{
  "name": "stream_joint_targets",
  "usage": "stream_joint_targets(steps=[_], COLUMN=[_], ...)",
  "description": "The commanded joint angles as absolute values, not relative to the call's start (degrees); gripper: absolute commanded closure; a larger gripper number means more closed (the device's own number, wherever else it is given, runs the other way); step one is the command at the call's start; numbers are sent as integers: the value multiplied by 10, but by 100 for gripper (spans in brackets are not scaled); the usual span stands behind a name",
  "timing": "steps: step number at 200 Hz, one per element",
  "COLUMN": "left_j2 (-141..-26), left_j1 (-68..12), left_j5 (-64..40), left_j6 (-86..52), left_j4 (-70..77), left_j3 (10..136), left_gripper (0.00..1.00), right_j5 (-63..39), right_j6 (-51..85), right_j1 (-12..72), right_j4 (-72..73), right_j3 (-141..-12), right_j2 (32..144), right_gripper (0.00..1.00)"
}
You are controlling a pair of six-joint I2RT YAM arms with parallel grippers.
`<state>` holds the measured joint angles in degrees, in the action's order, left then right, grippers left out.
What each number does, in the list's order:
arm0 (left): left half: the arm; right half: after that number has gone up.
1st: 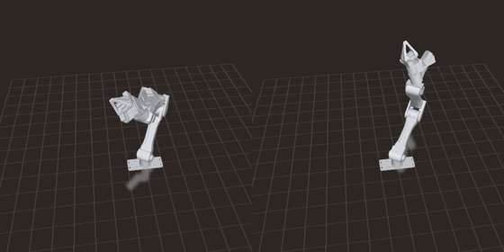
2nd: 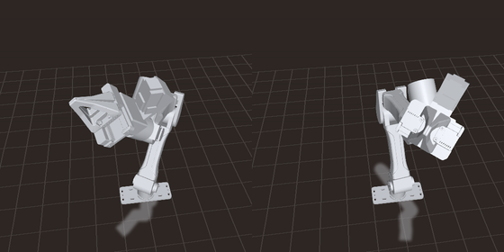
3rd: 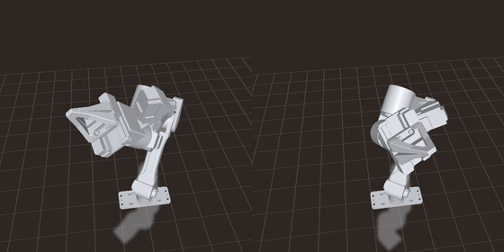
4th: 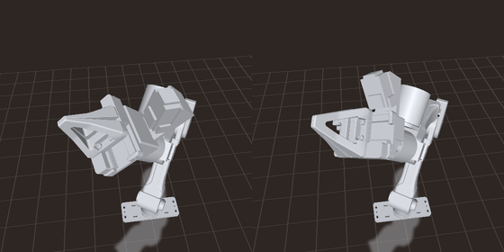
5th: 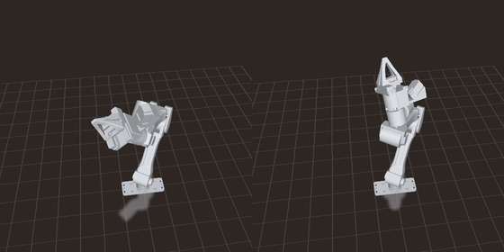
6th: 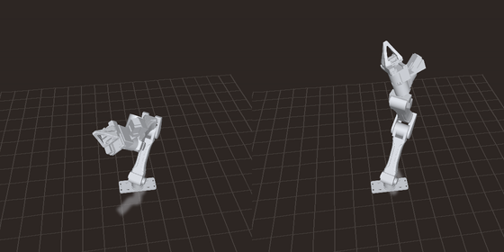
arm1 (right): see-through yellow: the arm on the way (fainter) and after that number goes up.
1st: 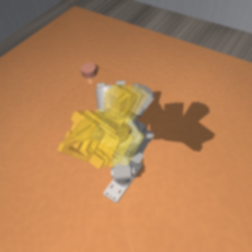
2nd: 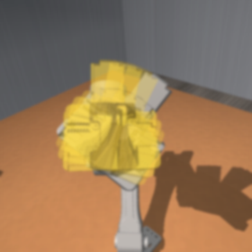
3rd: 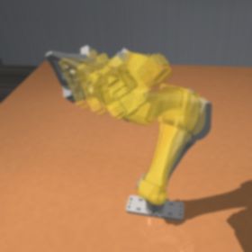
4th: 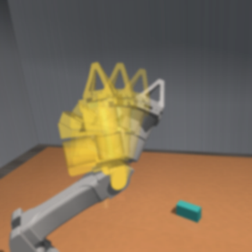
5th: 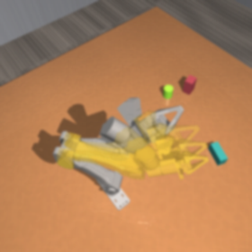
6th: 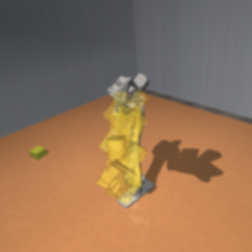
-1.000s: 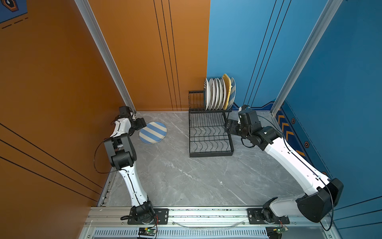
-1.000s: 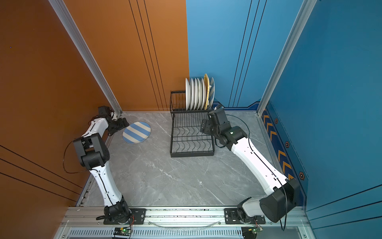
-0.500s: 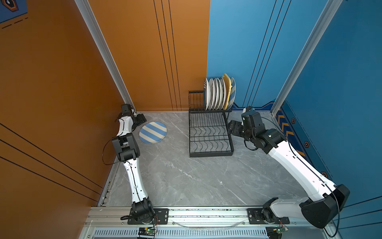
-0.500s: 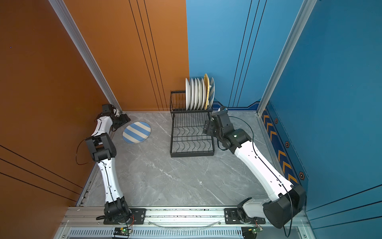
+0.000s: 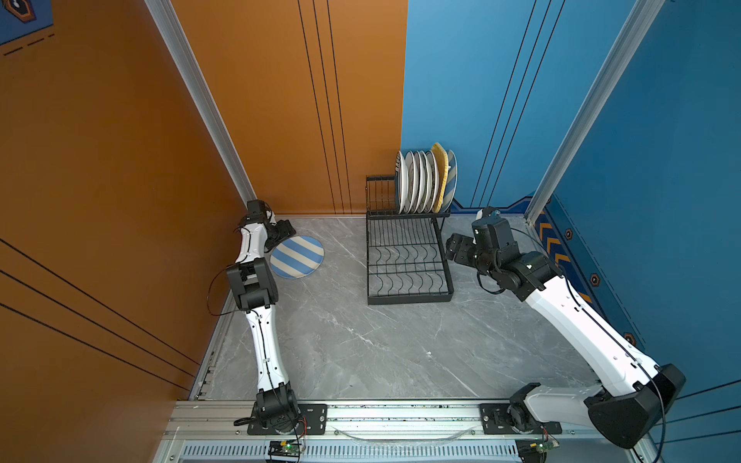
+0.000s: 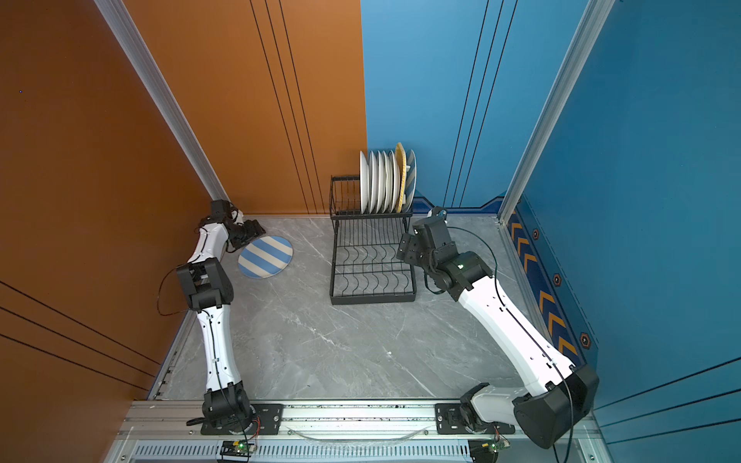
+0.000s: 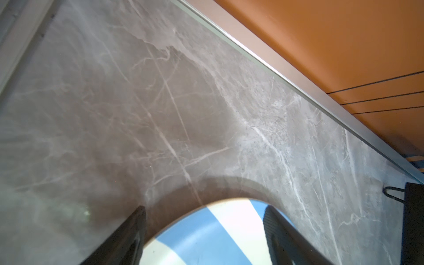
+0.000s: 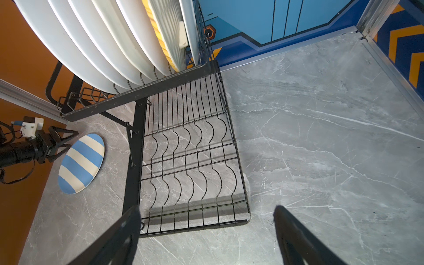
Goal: Load plates into a dish rack
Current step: Move the plate to the bottom-center of the table.
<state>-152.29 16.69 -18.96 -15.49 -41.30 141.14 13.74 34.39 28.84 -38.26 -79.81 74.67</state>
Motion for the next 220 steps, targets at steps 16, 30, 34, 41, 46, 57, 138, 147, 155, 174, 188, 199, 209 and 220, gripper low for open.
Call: stream_joint_targets(steps=[16, 30, 34, 41, 46, 57, 138, 147, 155, 174, 188, 199, 209, 220], left_j2=[-1536, -1533, -1533, -1531, -1530, -1528, -1423, -1402, -1385, -1344, -1318, -1298, -1281, -1262], left_j1=[160, 158, 157, 155, 154, 149, 119, 119, 118, 117, 116, 113, 109, 104], left_j5=[-236, -252, -256, -266, -272, -281, -288, -285, -282, -282, -286, -287, -287, -288], left_j6=[-144, -139, -137, -132, -130, -123, -64, -60, -56, -47, -46, -45, -46, -46], left_j4=[-455, -461, -463, -466, -468, -476, -510, -511, -511, -511, -511, -511, -511, -512], left_j3=[1415, 1413, 1413, 1411, 1410, 1406, 1224, 1190, 1160, 1093, 1046, 1009, 978, 944], left_gripper=[19, 19, 19, 19, 19, 19, 20, 20, 20, 20, 20, 20, 20, 20], right_j5=[138, 139, 138, 139, 139, 139, 144, 146, 146, 150, 150, 149, 149, 148], right_j6=[340, 341, 342, 343, 345, 348, 366, 367, 368, 368, 372, 374, 376, 376], right_j1=[280, 279, 279, 278, 277, 276, 282, 285, 286, 291, 293, 296, 298, 300], right_j4=[-404, -405, -406, -406, -407, -408, -414, -415, -415, -409, -404, -401, -398, -397], right_j3=[-811, -807, -805, -802, -799, -795, -773, -772, -772, -767, -761, -758, -756, -757], right_j2=[740, 733, 731, 727, 724, 719, 691, 690, 690, 688, 686, 686, 687, 688], right_gripper=[9, 9, 9, 9, 9, 9, 9, 9, 9, 9, 8, 9, 9, 9])
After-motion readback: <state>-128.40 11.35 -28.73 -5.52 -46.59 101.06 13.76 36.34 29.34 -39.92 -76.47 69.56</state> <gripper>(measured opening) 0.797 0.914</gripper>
